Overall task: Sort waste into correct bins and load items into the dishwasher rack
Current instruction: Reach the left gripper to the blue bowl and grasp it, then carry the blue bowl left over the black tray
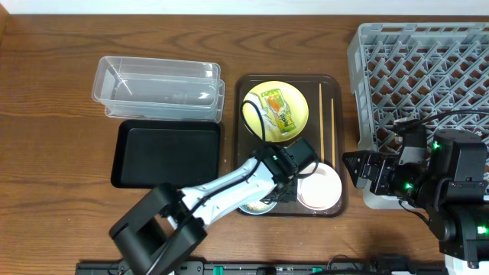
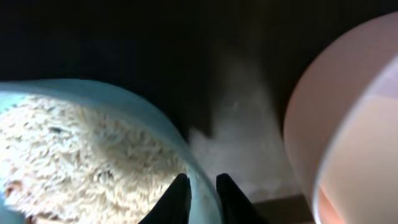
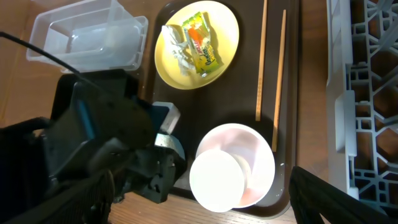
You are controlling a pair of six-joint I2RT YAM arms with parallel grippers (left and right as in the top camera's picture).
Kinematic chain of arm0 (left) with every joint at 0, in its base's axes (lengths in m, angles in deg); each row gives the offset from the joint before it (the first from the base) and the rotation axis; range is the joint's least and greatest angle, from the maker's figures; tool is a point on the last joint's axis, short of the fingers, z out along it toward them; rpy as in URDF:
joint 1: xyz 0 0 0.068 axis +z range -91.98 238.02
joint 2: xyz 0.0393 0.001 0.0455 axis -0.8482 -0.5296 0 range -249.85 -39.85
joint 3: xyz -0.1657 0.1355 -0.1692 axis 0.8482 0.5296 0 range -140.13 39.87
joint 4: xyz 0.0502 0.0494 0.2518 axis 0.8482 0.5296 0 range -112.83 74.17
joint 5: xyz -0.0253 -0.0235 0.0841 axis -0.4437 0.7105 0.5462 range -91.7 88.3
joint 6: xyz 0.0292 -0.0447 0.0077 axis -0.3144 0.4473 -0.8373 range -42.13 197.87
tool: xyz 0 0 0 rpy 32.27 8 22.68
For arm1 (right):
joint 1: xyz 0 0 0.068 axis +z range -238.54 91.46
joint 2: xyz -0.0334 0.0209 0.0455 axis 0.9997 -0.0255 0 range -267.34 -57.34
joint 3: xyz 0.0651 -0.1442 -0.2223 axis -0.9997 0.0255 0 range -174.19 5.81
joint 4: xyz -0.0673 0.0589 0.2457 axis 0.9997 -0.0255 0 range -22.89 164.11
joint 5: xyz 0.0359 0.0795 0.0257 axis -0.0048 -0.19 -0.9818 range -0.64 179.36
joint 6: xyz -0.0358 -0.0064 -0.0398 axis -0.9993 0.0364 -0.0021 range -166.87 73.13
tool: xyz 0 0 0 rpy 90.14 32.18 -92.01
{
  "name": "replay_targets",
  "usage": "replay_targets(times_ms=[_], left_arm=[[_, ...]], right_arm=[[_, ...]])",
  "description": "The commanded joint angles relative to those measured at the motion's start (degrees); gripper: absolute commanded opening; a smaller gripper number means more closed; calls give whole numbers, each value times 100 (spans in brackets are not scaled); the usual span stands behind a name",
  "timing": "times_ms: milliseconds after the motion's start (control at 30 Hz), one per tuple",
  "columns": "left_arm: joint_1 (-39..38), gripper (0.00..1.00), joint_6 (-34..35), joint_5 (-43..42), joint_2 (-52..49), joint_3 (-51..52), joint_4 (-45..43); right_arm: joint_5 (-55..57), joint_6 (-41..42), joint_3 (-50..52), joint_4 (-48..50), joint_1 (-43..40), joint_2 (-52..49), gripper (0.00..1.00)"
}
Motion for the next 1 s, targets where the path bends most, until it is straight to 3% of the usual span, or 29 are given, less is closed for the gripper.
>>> replay_targets(times_ms=[0, 133, 200, 300, 567, 733, 967], left_arm=[[9, 19, 70, 114, -66, -26, -57], [2, 19, 26, 155, -66, -26, -87], [2, 8, 24, 157, -66, -26, -85], [2, 6, -17, 66, -37, -52, -59], [330, 6, -1054, -94, 855, -501, 503], [1154, 7, -1694, -1073, 1777, -503, 525], [3001, 6, -3021, -3029, 2326, -420, 1130]], right_arm=[[20, 55, -96, -4, -79, 20, 88], [17, 57, -96, -11, -79, 20, 88], [17, 57, -96, -11, -79, 20, 88], [17, 57, -96, -11, -79, 20, 88], [20, 55, -96, -26, -79, 20, 88], [20, 55, -96, -26, -79, 20, 88], [20, 57, -96, -26, -79, 20, 88]])
